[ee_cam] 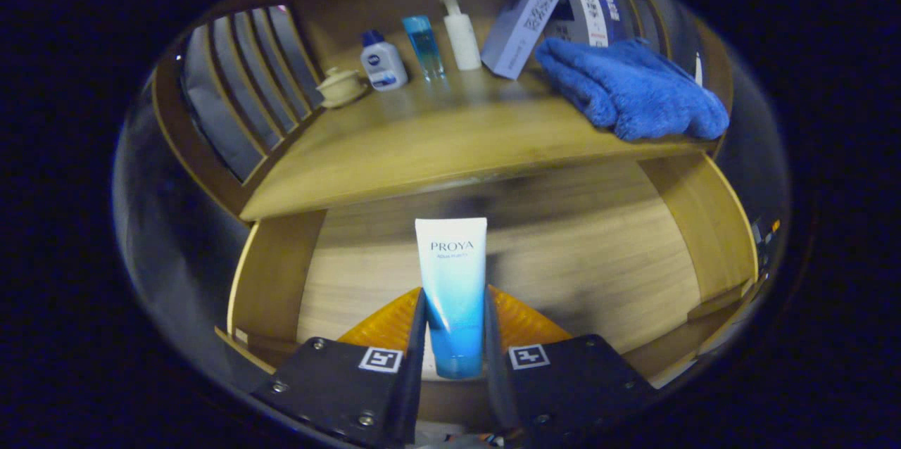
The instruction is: Pull open the drawer, take out the items inside it, and place them on the countertop above the cabinet.
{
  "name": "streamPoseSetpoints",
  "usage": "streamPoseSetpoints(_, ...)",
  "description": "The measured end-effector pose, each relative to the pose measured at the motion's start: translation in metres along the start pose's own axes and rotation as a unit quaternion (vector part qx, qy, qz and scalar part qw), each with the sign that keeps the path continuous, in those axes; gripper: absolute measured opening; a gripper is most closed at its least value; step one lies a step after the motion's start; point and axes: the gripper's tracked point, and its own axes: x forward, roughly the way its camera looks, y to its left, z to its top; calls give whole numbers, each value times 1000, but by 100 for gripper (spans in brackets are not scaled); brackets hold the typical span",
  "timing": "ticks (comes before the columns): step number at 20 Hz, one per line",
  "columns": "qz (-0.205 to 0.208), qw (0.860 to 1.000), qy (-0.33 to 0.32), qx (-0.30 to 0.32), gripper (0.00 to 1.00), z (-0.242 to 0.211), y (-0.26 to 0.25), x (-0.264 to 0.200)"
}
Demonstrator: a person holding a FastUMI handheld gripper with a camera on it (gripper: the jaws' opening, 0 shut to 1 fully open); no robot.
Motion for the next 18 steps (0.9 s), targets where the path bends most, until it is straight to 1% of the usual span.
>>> streamPoseSetpoints(3,24,999,-47,0,40,1,9,-23)
streamPoseSetpoints(6,40,993,-113,-9,41,18,20,-50)
streamPoseSetpoints(9,31,980,-194,-18,41,47,22,-81)
streamPoseSetpoints(12,17,962,-269,-28,40,83,24,-116)
streamPoseSetpoints(14,1,953,-298,-46,40,105,27,-132)
streamPoseSetpoints(15,0,951,-304,-53,40,116,32,-135)
streamPoseSetpoints(18,13,943,-330,-37,40,158,49,-148)
